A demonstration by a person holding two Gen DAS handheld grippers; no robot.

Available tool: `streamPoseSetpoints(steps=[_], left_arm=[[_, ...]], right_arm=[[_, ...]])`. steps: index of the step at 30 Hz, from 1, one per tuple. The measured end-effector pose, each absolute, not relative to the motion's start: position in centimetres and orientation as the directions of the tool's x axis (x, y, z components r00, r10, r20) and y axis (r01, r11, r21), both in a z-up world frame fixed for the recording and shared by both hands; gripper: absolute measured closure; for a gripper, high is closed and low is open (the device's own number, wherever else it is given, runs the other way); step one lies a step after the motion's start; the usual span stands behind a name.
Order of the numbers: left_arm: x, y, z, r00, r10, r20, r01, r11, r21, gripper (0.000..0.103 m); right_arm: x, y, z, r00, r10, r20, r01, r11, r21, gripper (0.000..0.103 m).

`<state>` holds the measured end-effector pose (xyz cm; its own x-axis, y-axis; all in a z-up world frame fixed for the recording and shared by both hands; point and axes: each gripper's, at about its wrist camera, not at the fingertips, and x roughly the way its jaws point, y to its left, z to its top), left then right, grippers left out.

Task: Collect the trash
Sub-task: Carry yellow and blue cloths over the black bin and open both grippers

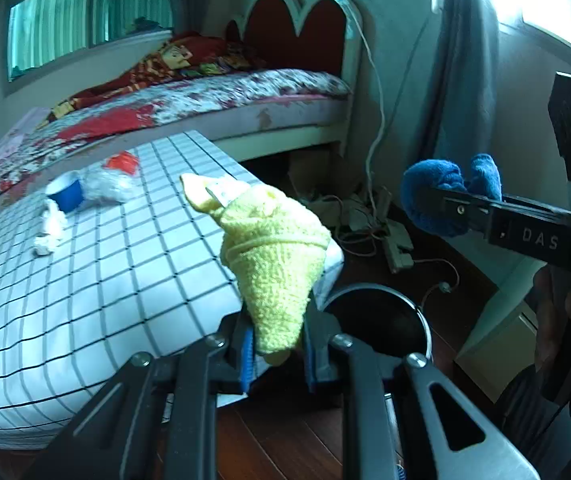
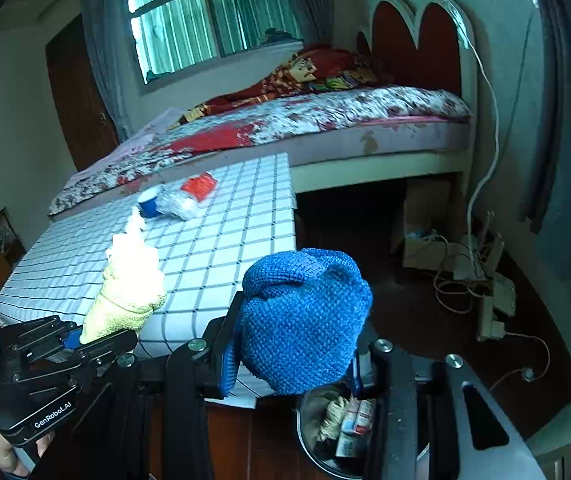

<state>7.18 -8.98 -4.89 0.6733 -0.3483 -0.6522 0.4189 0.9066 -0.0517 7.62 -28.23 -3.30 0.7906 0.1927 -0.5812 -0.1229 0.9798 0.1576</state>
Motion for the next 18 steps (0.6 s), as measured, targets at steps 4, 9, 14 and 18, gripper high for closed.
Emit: streamPoseSetpoints(steps=[4, 9, 14, 18], left_arm=[[7.3, -10.8, -6.1, 0.635, -0.375, -0.676, 0.462, 0.885, -0.056, 0.083], [7.4, -12.9, -7.6, 0.591, -0.396, -0.702, 0.497, 0.865, -0.070, 0.083], [7.8, -14.7, -9.6, 0.537, -0.410, -0.737, 0.526, 0.846, -0.088, 0.083], [8.1, -15.7, -11.2, 0.487, -0.420, -0.766, 0.543, 0.832, -0.111, 0.083]], right_arm=[[7.2, -29.9, -4.8, 0.769, 0.178, -0.613, -0.101, 0.982, 0.159, 0.060], [6.6, -31.8, -6.8, 0.745, 0.160, -0.648, -0.073, 0.985, 0.159, 0.060], [6.5, -33.5, -9.0, 0.711, 0.144, -0.688, -0.052, 0.987, 0.153, 0.060], [6.5, -34.7, -10.4, 0.693, 0.137, -0.708, -0.035, 0.987, 0.156, 0.060]])
